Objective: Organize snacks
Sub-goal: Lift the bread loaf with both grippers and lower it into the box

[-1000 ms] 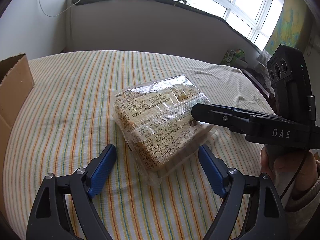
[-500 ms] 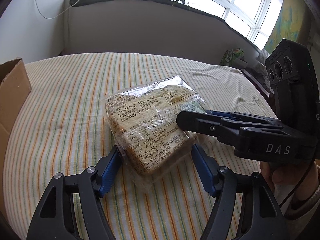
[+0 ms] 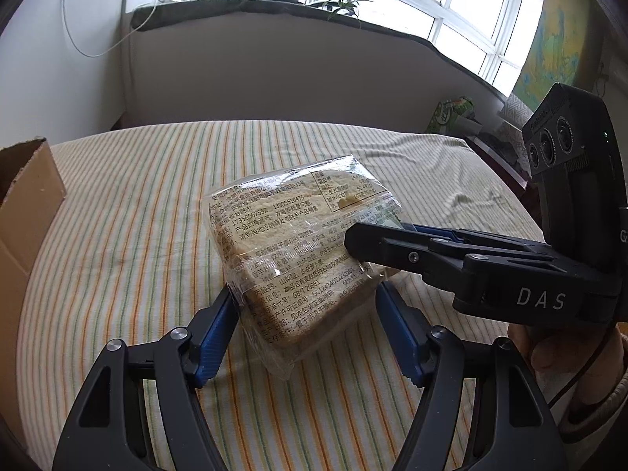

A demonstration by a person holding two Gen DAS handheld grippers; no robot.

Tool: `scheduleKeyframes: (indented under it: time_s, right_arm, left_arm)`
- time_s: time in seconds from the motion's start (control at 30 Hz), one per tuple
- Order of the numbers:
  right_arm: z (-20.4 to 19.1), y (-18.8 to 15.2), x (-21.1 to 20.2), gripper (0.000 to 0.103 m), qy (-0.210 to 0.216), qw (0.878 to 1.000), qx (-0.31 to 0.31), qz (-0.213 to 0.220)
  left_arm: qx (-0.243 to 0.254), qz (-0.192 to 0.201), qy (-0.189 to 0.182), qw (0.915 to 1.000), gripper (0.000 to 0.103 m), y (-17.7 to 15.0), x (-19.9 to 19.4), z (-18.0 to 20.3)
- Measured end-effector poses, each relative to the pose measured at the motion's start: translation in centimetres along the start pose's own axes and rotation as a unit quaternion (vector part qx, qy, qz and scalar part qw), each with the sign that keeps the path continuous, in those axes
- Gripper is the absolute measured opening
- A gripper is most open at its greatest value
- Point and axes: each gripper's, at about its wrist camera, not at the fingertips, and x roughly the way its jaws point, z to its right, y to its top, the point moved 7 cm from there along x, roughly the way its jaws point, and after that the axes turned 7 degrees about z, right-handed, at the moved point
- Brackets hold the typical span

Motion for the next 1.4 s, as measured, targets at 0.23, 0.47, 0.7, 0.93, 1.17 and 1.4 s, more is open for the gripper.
scheduleKeyframes:
  time_s: [0.23, 0.47, 0.7, 0.93, 1.17, 1.4]
  right_arm:
    - [-4.0, 3.8, -6.0, 0.052, -0.005, 0.998, -0.038, 0.053]
    - [-9.0, 5.3, -11.4, 0.052, -0.015, 0.992, -0.081, 0.092]
    - [-12.6, 5.1, -13.9, 0.052, -0.022, 0.988, -0.104, 0.108]
    - [-15.8, 4.7, -12.8, 0.052, -0.019, 0.987, -0.126, 0.094]
    - [-21.2, 4.1, -7.1, 0.052, 0.011, 0.987, -0.152, 0.059]
    - [-29.8, 2.9, 0.6, 0.052, 0.08, 0.979, -0.186, 0.018]
  left_arm:
    - [0.033, 0.057, -0.005, 0.9978, 0.07, 3.2, -4.9, 2.3]
    - [0.05, 0.121, -0.012, 0.9913, 0.07, 5.4, -11.6, 3.5]
    - [0.057, 0.156, -0.017, 0.986, 0.07, 5.3, -15.7, 4.5]
    - [0.043, 0.172, -0.016, 0.984, 0.07, 5.0, -17.6, 3.0]
    - [0.004, 0.179, 0.006, 0.9837, 0.07, 4.1, -19.2, -2.4]
    - [-0.047, 0.185, 0.07, 0.9791, 0.07, 2.3, -22.1, -11.7]
